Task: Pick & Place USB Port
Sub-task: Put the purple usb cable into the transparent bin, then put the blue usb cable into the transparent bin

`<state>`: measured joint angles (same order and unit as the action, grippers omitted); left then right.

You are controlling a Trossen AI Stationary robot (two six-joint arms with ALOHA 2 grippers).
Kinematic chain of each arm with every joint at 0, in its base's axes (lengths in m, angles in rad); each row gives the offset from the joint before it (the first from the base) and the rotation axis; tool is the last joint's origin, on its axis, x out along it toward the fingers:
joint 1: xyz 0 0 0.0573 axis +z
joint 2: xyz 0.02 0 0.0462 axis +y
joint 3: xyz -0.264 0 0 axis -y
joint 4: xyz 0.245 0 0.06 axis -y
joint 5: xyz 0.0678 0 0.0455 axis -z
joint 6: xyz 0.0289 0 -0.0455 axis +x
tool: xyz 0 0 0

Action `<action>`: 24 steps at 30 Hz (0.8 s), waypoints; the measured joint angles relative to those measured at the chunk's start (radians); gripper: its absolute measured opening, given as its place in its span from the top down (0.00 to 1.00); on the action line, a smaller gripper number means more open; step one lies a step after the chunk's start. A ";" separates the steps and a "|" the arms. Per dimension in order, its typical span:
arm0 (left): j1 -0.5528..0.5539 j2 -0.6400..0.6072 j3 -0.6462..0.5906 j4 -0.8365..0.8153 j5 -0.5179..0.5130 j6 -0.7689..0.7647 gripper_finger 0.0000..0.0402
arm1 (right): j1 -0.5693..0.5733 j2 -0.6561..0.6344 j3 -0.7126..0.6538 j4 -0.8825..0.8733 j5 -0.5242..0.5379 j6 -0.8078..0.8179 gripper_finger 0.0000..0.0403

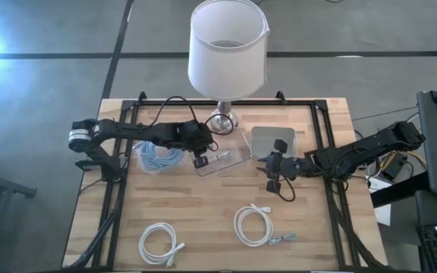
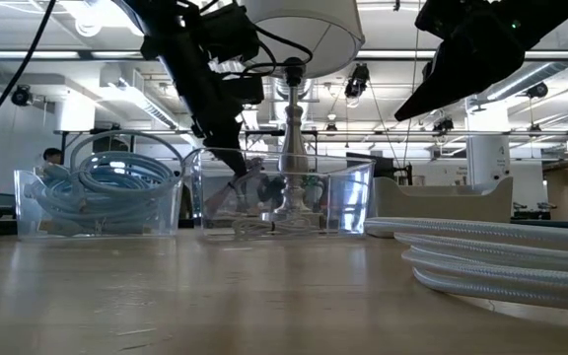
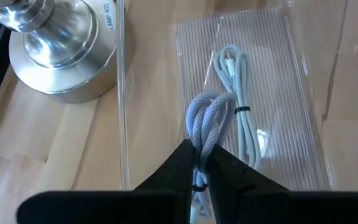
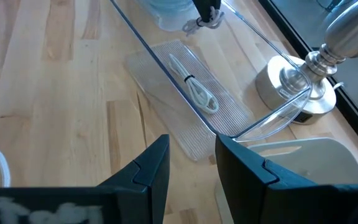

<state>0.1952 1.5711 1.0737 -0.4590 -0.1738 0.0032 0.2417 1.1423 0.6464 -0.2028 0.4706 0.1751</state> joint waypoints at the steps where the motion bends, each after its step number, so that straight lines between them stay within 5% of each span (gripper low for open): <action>1: 0.001 0.000 0.000 0.000 0.000 0.000 0.91 | 0.000 0.000 0.000 0.000 0.000 -0.001 0.69; 24: 0.008 0.000 -0.064 0.156 -0.004 0.027 0.70 | 0.000 0.000 0.000 0.000 0.000 -0.002 0.70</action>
<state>0.2031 1.5711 1.0100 -0.3034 -0.1776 0.0301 0.2413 1.1423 0.6464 -0.2024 0.4706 0.1726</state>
